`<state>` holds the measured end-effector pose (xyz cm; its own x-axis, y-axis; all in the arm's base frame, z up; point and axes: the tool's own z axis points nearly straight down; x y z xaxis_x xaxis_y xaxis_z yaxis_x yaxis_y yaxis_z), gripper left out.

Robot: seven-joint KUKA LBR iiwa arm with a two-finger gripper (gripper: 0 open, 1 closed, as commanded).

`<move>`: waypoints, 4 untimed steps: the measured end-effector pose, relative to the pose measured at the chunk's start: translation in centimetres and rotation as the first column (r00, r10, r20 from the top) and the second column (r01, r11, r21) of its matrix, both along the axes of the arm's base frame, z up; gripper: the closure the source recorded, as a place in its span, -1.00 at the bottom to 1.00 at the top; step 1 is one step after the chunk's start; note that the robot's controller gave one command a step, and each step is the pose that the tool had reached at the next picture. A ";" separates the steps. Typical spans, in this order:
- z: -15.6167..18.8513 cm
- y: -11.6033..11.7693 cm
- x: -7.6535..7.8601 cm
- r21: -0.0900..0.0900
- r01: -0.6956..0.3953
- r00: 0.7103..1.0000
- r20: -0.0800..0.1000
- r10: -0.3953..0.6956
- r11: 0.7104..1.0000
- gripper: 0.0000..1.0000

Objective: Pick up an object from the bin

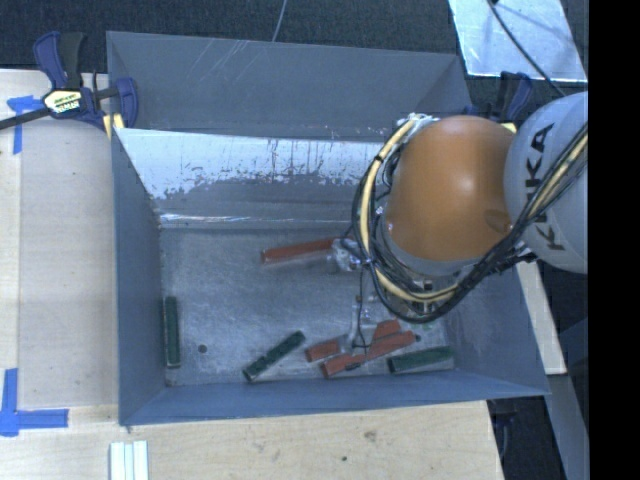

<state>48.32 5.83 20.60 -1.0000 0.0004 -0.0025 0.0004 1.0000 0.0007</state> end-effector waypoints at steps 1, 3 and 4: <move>-6.0 -0.2 0.4 -0.001 -0.045 0.999 0.006 0.045 0.999 -1.00; -13.8 1.5 1.4 -0.002 -0.062 0.998 0.002 0.062 0.998 -1.00; -13.4 6.1 0.8 -0.002 -0.139 0.990 0.001 0.139 0.990 -1.00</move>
Offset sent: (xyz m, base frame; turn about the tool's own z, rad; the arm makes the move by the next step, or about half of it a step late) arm 0.0315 -0.0060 -0.1360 0.1010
